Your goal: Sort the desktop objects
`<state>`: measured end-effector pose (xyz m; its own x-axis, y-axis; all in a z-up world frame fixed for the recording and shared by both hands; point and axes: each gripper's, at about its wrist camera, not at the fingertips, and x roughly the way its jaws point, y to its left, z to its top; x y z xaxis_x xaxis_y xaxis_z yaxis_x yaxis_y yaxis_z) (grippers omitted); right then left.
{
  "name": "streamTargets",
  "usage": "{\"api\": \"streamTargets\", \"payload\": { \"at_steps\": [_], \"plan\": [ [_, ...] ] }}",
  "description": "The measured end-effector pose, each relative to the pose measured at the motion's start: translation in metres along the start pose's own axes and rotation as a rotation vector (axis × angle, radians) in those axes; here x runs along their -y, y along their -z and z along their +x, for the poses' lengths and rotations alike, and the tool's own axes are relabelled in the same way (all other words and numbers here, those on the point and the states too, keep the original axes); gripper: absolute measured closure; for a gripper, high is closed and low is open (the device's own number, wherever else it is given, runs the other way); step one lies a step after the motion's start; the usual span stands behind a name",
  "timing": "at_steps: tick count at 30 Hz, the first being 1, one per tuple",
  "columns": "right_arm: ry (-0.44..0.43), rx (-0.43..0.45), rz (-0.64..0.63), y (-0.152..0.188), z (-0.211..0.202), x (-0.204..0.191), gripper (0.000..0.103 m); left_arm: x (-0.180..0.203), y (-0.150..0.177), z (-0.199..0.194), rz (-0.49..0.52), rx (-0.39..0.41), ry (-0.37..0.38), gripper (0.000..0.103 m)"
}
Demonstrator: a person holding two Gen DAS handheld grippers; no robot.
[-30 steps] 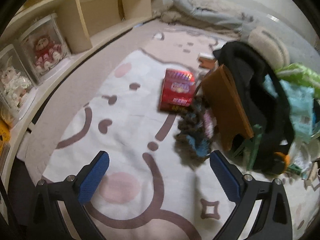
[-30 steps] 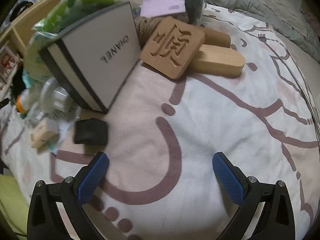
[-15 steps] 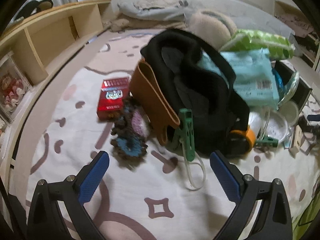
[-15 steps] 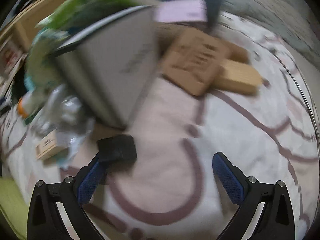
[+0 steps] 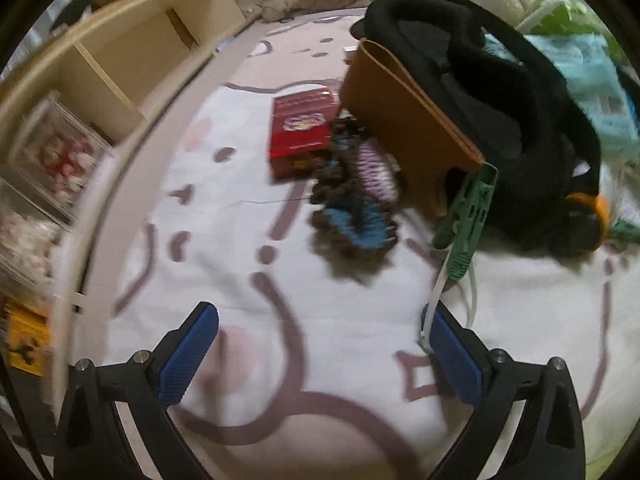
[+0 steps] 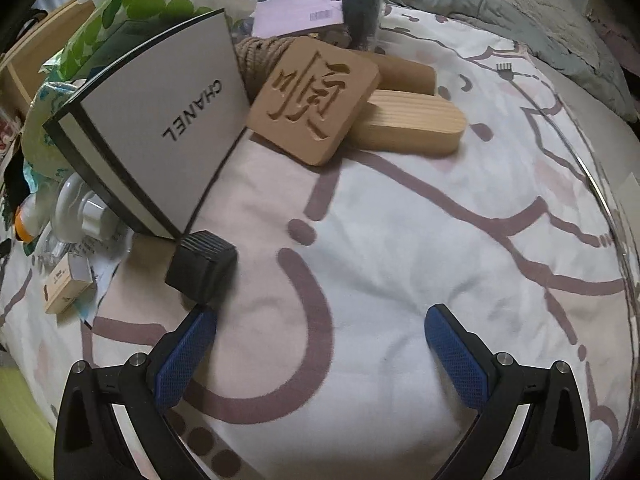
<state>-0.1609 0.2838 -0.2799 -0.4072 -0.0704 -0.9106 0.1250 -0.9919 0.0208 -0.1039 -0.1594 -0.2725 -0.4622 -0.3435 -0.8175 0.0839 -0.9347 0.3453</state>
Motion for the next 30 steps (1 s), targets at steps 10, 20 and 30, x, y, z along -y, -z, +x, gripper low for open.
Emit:
{"api": "streamTargets", "payload": {
  "at_steps": [10,20,30],
  "plan": [
    [0.024,0.013,0.114,-0.002,-0.009,0.029,0.0,-0.023,0.01,-0.002,-0.002,-0.038,-0.095,0.001],
    [-0.088,0.056,-0.059,-0.003,-0.017,-0.033,0.0,-0.037,0.012,-0.002,-0.048,-0.053,-0.151,0.0],
    [-0.058,0.024,0.063,0.011,-0.016,-0.025,0.0,-0.027,0.009,-0.003,-0.017,-0.045,-0.118,0.001]
  ]
}}
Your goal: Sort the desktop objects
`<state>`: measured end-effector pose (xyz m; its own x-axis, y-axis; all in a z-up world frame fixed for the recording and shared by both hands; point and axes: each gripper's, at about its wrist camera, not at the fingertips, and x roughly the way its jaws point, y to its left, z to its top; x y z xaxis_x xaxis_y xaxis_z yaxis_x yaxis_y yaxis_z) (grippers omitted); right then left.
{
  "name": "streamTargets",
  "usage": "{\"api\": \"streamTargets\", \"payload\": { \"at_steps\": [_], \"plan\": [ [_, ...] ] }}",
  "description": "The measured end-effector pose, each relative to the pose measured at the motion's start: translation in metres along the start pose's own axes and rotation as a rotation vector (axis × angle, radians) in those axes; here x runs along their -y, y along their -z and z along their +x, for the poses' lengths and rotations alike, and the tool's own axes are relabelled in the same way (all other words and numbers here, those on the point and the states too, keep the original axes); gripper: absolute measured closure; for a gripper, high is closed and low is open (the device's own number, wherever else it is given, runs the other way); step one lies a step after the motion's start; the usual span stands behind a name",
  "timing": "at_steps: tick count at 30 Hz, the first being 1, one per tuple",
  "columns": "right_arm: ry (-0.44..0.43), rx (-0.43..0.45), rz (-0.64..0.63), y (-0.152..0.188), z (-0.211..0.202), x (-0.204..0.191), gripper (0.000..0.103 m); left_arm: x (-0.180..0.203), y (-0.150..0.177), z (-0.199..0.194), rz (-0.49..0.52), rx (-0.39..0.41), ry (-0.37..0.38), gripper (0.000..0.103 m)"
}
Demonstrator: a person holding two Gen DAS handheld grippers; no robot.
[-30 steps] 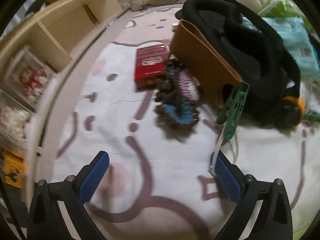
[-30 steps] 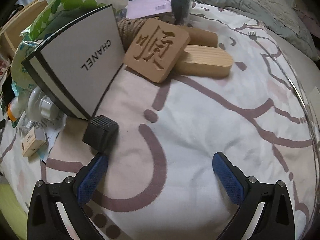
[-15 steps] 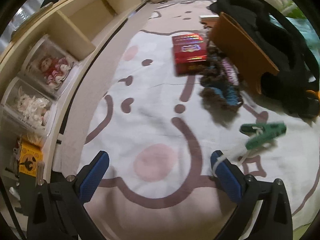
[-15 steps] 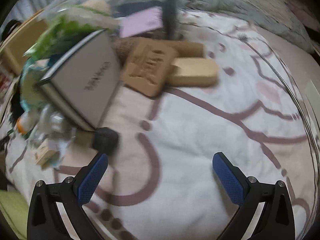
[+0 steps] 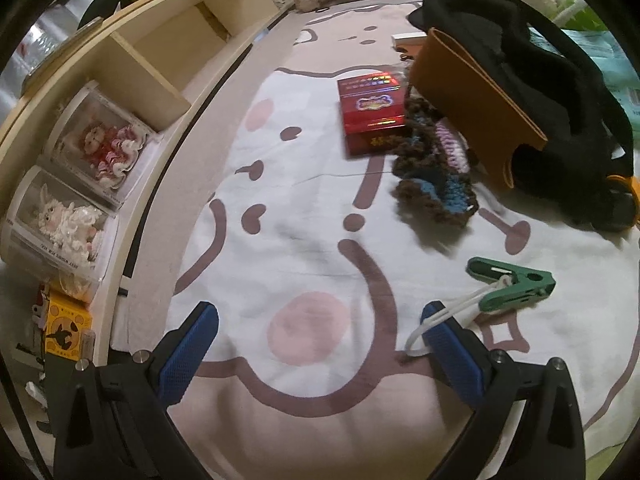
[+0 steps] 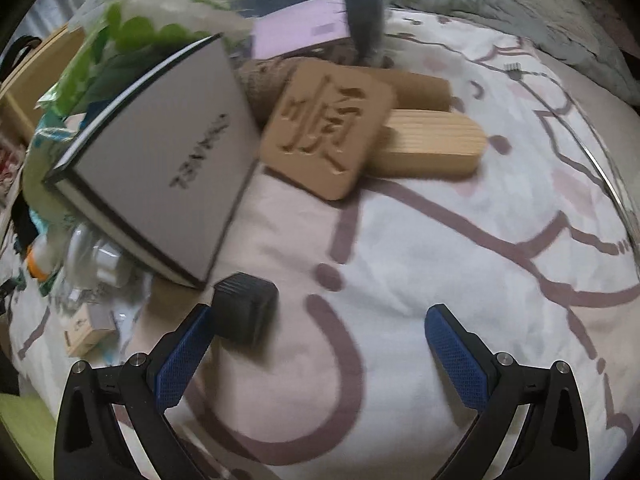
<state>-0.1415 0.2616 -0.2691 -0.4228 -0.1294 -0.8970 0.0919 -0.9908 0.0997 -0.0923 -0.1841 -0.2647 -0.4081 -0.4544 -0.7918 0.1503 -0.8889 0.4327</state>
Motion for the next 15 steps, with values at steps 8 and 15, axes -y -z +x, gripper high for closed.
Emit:
{"api": "streamTargets", "payload": {
  "at_steps": [8,15],
  "plan": [
    [0.073,0.007,0.056,0.015,-0.007,0.028,0.0,0.0,0.0,-0.005,-0.006,0.01,0.076,0.001],
    [0.136,0.005,0.112,0.023,-0.014,0.046,0.0,0.015,-0.001,-0.02,0.064,0.053,0.179,0.001]
  ]
}}
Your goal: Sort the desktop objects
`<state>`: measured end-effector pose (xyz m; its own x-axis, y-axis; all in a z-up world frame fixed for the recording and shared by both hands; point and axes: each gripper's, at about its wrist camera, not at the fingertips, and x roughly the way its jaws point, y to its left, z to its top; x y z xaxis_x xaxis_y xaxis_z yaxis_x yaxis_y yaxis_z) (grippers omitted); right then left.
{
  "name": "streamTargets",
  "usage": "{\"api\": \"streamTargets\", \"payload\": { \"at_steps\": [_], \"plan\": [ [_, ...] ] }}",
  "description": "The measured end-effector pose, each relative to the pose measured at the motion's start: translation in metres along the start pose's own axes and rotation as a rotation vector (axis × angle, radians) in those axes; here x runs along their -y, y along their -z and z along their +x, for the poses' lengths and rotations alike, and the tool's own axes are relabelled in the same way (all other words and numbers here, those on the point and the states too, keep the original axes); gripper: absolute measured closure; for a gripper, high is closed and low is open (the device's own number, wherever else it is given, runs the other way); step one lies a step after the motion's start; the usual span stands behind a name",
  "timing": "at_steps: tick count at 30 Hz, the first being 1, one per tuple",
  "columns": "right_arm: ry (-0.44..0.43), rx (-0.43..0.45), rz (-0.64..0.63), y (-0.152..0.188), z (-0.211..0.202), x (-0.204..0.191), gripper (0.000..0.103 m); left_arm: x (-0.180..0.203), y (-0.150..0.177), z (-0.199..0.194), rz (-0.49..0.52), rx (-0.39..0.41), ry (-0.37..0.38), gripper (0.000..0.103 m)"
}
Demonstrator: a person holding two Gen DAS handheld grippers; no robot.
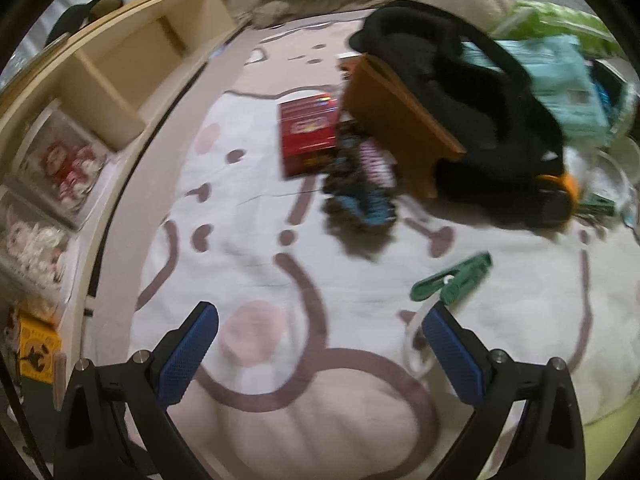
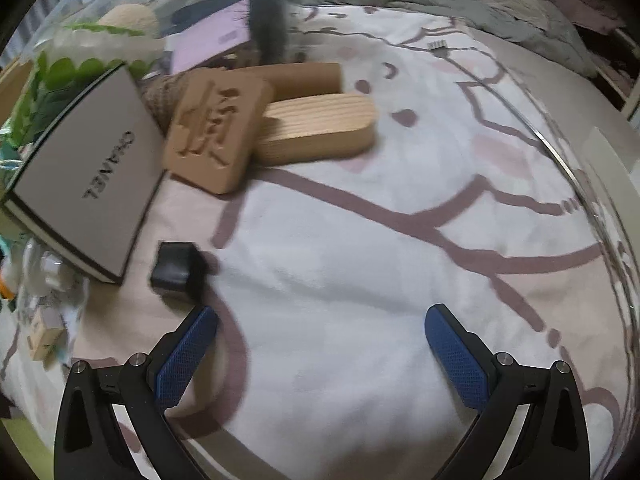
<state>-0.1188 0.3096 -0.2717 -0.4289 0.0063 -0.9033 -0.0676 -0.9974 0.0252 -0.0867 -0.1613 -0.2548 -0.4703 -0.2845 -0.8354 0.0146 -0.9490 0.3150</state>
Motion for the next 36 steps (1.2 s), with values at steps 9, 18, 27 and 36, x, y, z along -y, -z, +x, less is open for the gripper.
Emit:
{"api": "streamTargets", "payload": {
  "at_steps": [9,18,27,36],
  "plan": [
    [0.028,-0.008,0.065,0.015,-0.008,0.016,0.0,0.001,-0.002,0.004,0.028,-0.029,-0.106,0.001],
    [0.032,-0.009,0.061,0.017,-0.006,0.019,0.0,0.024,0.007,-0.007,0.151,-0.033,0.041,0.001],
    [0.037,-0.01,0.064,0.023,-0.009,0.023,0.0,0.033,0.012,-0.009,0.19,-0.04,0.152,0.001],
    [-0.029,0.055,0.041,0.025,-0.03,0.018,0.0,0.041,0.01,-0.013,0.25,-0.018,0.126,0.001]
  ]
}}
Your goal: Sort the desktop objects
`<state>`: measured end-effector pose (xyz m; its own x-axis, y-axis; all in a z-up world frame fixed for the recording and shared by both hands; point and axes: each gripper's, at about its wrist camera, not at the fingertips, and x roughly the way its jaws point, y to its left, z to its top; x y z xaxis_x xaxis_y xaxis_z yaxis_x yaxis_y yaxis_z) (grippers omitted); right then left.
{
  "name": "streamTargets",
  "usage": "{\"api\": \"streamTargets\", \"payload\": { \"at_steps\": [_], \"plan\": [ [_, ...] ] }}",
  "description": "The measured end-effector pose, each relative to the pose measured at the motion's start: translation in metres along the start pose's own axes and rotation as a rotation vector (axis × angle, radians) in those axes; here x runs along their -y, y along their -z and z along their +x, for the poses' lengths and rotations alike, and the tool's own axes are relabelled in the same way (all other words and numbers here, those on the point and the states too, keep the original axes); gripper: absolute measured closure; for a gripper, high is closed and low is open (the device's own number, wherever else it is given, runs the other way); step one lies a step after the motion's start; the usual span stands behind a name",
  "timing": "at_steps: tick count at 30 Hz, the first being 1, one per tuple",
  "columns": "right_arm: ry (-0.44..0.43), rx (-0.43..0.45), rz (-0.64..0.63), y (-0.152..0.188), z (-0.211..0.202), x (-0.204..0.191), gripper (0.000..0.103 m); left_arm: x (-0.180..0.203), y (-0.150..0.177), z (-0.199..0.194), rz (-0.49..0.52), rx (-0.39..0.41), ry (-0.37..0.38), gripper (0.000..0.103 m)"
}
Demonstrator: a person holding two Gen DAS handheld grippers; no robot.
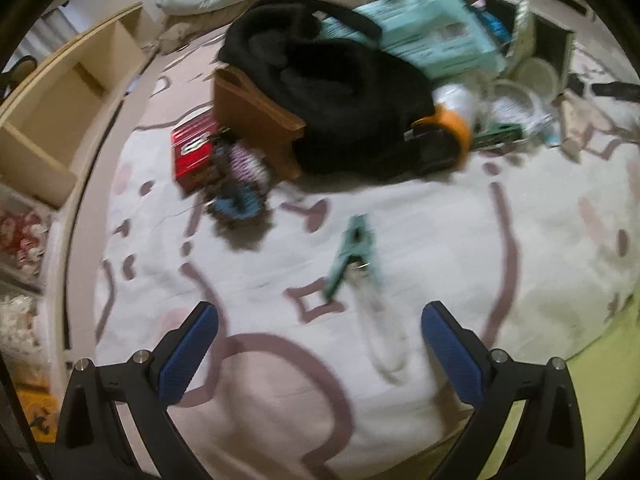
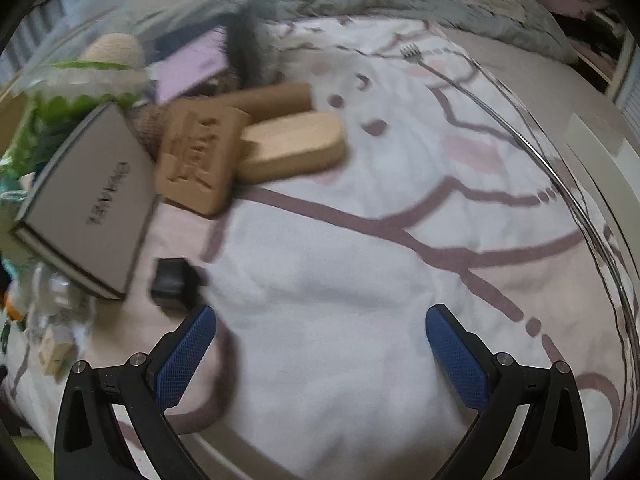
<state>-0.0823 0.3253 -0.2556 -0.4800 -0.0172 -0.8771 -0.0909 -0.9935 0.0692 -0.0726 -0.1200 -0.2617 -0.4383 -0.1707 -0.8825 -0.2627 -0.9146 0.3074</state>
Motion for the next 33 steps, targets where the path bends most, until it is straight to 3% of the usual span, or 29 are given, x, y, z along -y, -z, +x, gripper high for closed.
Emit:
{"api": "streamTargets", "payload": {
  "at_steps": [2,4,11,16,20,25,29,33],
  "plan": [
    [-0.017,0.011,-0.043,0.002,-0.004,-0.008,0.0,-0.003,0.004,0.002,0.024,-0.032,-0.078,0.001],
    [-0.024,0.006,-0.072,-0.025,0.014,-0.013,0.0,-0.008,0.008,0.003,0.03,-0.05,-0.116,0.001],
    [-0.036,-0.017,-0.092,-0.022,0.017,-0.034,0.0,-0.032,0.011,0.013,-0.049,-0.084,-0.213,0.0],
    [-0.036,-0.025,-0.079,-0.026,0.024,-0.027,0.0,-0.058,0.009,0.017,-0.134,-0.082,-0.364,0.0],
    [-0.056,-0.021,-0.089,-0.026,0.023,-0.028,0.0,-0.075,0.012,0.022,-0.215,-0.101,-0.34,0.0],
    [-0.092,0.018,-0.183,-0.028,0.017,-0.046,0.0,-0.073,0.014,0.022,-0.2,-0.096,-0.281,0.001],
    [-0.08,0.027,-0.203,-0.035,0.024,-0.055,0.0,-0.076,0.015,0.019,-0.215,-0.098,-0.322,0.001],
    [-0.104,-0.014,-0.138,-0.042,0.04,-0.052,0.0,-0.085,0.015,0.008,-0.265,-0.059,-0.405,0.001]
  ]
}}
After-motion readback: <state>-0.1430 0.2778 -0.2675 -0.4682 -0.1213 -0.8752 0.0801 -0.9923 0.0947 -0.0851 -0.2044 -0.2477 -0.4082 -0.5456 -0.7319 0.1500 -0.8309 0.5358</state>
